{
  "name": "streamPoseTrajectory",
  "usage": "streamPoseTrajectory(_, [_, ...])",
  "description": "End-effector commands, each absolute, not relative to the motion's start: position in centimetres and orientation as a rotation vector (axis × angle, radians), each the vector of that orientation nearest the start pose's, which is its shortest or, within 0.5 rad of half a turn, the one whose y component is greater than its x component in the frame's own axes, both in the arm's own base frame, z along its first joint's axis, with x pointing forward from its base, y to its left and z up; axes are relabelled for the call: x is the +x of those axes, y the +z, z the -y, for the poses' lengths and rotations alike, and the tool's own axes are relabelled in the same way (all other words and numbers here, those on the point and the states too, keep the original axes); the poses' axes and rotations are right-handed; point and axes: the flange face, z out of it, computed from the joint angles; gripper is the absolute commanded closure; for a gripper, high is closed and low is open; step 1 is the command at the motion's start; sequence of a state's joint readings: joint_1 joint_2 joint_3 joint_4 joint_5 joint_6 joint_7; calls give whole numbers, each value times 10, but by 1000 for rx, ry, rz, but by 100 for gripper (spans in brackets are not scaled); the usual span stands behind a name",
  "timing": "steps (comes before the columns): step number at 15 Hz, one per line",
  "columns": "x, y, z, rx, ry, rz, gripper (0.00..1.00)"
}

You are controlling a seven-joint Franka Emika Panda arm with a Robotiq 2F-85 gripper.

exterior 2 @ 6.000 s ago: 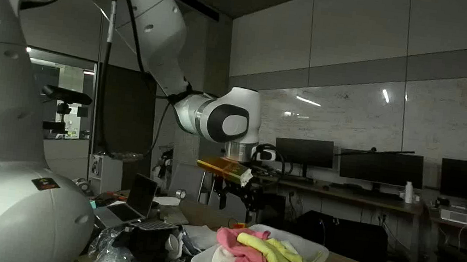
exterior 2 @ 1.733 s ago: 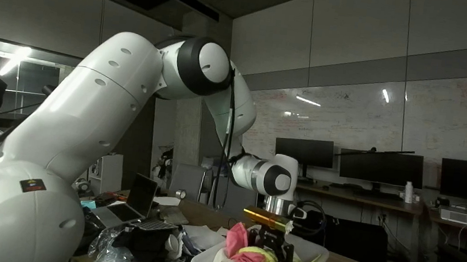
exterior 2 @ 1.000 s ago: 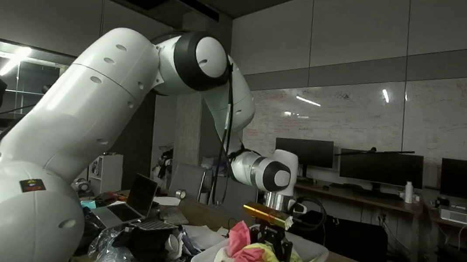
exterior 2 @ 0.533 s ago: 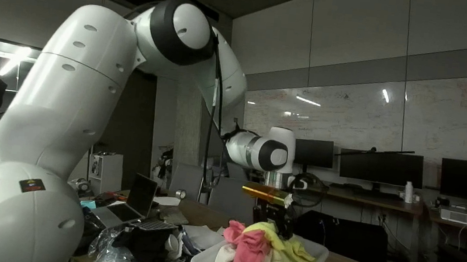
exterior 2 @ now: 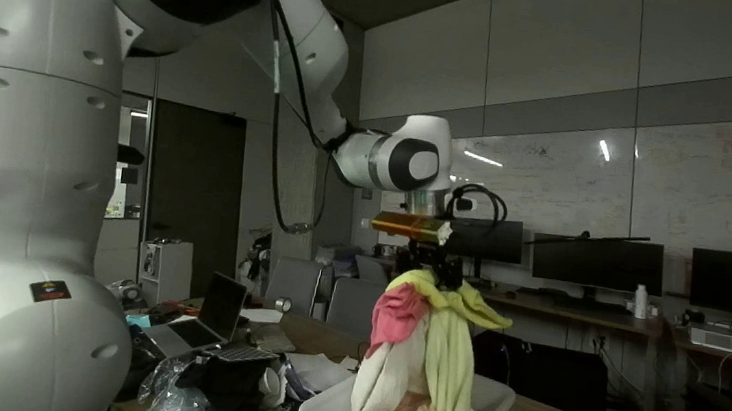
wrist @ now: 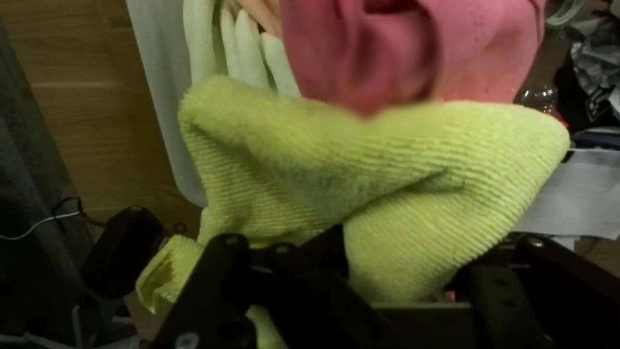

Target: Remove the clothes from the white storage container

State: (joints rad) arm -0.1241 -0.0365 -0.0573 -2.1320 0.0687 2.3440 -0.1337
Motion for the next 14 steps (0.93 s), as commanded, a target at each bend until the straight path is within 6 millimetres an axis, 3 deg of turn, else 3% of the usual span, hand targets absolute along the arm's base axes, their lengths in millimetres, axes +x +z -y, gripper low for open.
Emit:
streamPoseTrajectory(1, [510,518,92,-3029,-571,-212,90])
streamPoseTrajectory(8, [459,608,79,-2942,-768,-319,91])
streamPoseTrajectory(13, [429,650,58,-2907,-849,-345,91])
streamPoseTrajectory(14, [414,657,48,-2905,-861,-333,91])
